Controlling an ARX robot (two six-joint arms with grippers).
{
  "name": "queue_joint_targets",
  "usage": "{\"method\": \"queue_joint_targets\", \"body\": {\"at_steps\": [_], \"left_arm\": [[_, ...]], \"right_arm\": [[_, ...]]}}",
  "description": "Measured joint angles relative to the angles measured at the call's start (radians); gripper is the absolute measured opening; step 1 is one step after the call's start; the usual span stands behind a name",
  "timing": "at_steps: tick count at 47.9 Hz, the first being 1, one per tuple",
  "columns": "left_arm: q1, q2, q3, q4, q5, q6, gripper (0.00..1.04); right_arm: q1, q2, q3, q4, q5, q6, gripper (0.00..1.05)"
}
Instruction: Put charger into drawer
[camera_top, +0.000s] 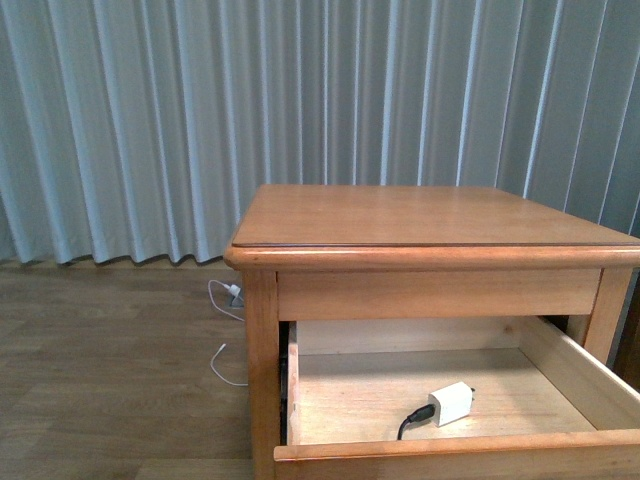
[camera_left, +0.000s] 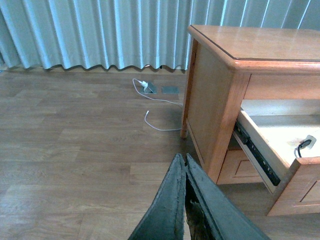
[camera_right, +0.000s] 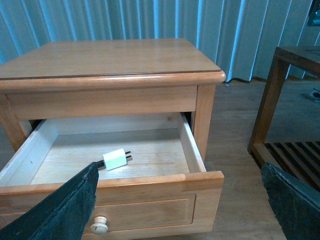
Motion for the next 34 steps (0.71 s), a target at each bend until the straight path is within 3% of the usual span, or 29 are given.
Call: {"method": "queue_joint_targets", "body": {"at_steps": [32, 34], "left_arm": [[0.001, -0.070, -0.071, 0.012, 0.000, 0.000, 0.04], [0.001, -0.070, -0.071, 0.012, 0.000, 0.000, 0.08]], "right_arm": [[0.000, 0.000, 0.000, 0.000, 0.000, 0.000, 0.97], [0.000, 0.000, 0.000, 0.000, 0.000, 0.000, 0.97]]}}
